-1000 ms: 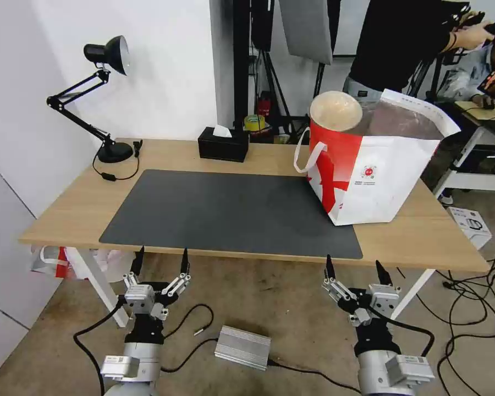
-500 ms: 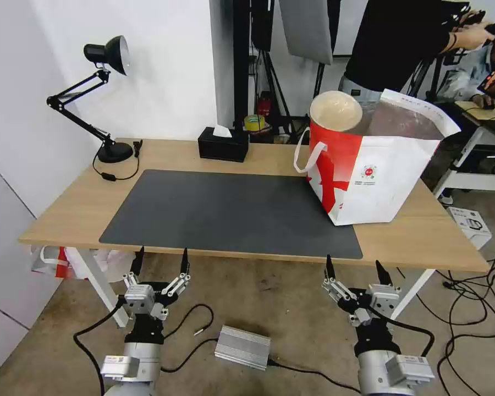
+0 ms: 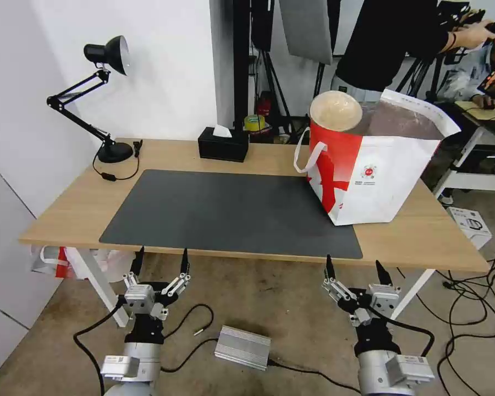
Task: Pick up the trash from the table and place it into the takeout bag.
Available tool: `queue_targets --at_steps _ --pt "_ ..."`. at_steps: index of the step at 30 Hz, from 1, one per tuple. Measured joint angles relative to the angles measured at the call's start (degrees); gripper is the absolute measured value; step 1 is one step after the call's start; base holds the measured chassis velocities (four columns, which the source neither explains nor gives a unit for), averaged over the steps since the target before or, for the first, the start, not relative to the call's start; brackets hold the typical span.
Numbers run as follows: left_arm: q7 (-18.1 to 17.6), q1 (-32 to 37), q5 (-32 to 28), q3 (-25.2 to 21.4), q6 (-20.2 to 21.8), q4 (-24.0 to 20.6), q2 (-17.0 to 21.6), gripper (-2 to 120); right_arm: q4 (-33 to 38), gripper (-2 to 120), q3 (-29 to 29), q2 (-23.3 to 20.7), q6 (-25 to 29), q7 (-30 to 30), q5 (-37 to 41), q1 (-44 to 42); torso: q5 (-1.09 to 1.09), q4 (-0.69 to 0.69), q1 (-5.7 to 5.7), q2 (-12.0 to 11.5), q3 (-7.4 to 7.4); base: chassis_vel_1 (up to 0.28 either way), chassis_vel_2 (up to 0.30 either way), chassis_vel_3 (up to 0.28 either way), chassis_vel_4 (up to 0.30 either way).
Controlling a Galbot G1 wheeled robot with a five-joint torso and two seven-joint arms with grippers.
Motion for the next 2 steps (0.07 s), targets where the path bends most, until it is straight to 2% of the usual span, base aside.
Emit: queue_targets --at_steps 2 --pt "0.00 0.00 0.00 0.00 0.00 0.00 0.00 100 0.00 100 0.00 0.00 0.00 0.00 0.00 0.00 0.00 0.00 0.00 0.00 0.00 0.000 0.000 0.000 0.000"
